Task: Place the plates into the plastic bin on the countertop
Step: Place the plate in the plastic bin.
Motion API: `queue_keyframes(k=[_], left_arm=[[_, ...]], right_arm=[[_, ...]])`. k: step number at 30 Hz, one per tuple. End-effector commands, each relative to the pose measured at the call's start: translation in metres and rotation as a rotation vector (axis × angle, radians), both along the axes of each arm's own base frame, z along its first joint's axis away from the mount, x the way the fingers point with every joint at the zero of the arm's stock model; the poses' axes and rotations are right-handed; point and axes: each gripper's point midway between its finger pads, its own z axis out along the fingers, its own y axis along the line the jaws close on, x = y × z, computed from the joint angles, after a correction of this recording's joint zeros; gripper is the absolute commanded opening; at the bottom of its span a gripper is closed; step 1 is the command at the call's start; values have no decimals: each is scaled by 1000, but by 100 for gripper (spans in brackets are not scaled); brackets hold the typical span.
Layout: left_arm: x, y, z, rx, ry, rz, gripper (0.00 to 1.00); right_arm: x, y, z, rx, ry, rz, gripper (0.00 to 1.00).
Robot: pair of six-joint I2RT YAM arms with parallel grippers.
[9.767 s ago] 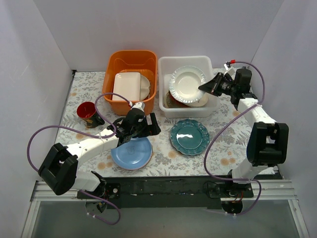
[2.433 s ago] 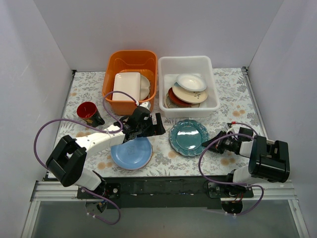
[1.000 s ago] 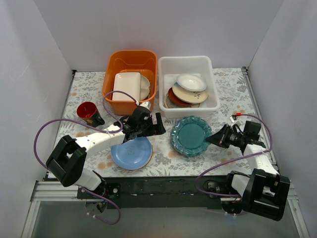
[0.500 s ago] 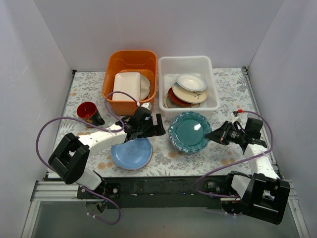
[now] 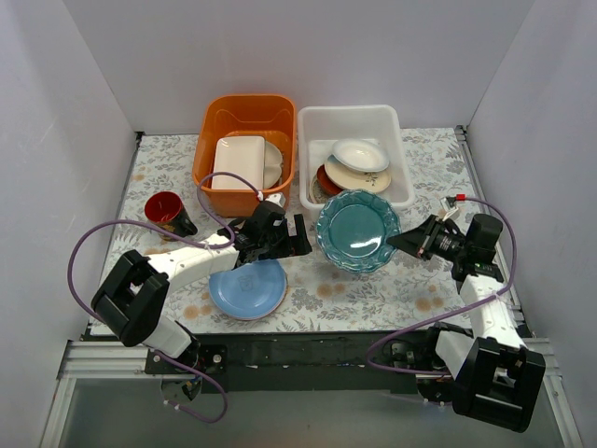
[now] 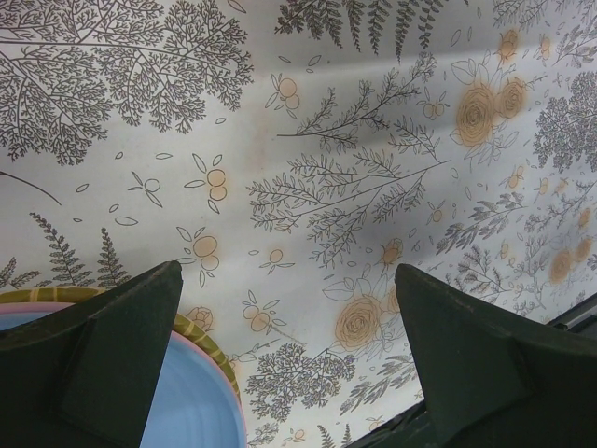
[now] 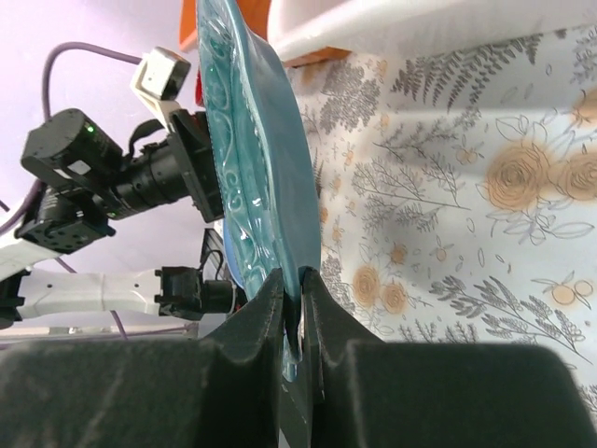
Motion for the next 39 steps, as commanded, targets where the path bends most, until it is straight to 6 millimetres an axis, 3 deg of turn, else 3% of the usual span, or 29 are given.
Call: queue_keyframes(k=[1, 11, 18, 39], left_arm=[[4, -8, 15, -22, -35, -21, 98], [3, -7, 17, -23, -36, -21, 98], [3, -7, 18, -21, -39, -22, 98], [7, -10, 15, -9, -35, -31, 98]], right_arm=[[1, 7, 46, 54, -146, 84, 1], [27, 5, 72, 43, -211, 90, 1], [57, 4, 93, 25, -259, 84, 1], [94, 9, 129, 65, -310, 72, 1]])
